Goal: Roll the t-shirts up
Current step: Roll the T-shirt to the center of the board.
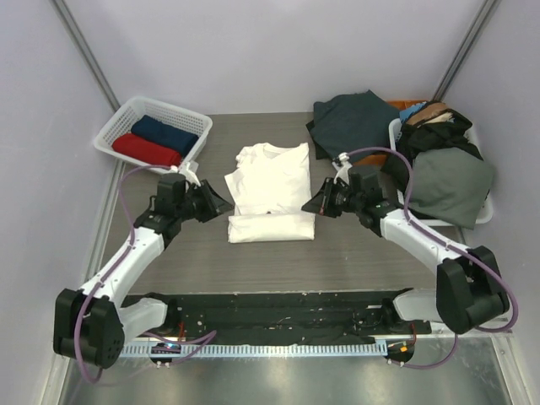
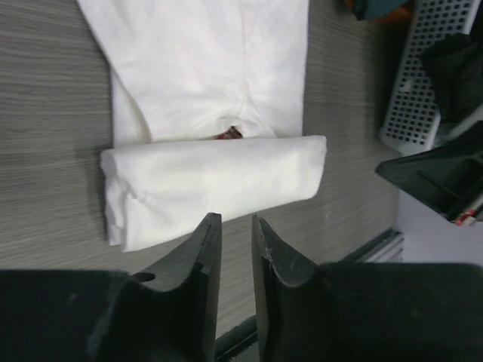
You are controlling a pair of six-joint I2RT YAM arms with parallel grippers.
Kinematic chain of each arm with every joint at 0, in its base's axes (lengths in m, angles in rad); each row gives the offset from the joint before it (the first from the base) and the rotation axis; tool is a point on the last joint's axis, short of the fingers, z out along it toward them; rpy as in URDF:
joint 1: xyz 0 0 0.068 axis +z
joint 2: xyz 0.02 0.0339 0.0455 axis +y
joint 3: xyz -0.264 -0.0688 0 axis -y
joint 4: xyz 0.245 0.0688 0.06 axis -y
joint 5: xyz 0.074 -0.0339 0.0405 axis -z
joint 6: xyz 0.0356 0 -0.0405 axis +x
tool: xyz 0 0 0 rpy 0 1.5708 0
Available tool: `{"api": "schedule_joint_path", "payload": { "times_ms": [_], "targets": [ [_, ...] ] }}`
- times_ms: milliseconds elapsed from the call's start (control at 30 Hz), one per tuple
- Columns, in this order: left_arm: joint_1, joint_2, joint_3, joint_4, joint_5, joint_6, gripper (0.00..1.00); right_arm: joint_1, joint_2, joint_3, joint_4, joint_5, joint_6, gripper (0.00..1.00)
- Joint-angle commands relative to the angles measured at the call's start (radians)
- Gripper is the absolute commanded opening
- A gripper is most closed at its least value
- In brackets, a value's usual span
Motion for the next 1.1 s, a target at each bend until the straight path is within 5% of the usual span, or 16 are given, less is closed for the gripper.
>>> {"api": "schedule_joint_path", "payload": {
  "times_ms": [0,100,267,800,967,1067],
  "targets": [
    [-0.090,0.031,-0.103,0.209,0.149,-0.081,0.18,0.059,0.078,-0.074,0.314,-0.206,0.162,0.01],
    [-0.174,0.111,-0.135,0.395,0.169,-0.141,0.03,0.119,0.144,-0.069,0.406,-0.196,0.204,0.01],
    [-0.206,0.258,-0.136,0.578,0.205,-0.191,0.00,0.142,0.244,-0.086,0.570,-0.206,0.272,0.01],
    [-0.147,0.657,-0.027,0.621,0.140,-0.138,0.00,0.110,0.653,-0.060,0.748,-0.209,0.295,0.01],
    [-0.060,0.648,-0.123,0.659,0.123,-0.166,0.00,-0.002,0.675,-0.152,0.905,-0.280,0.373,0.01],
    [-0.020,0.602,-0.163,0.659,0.123,-0.145,0.00,-0.053,0.619,-0.180,0.847,-0.298,0.340,0.01]
  ]
}}
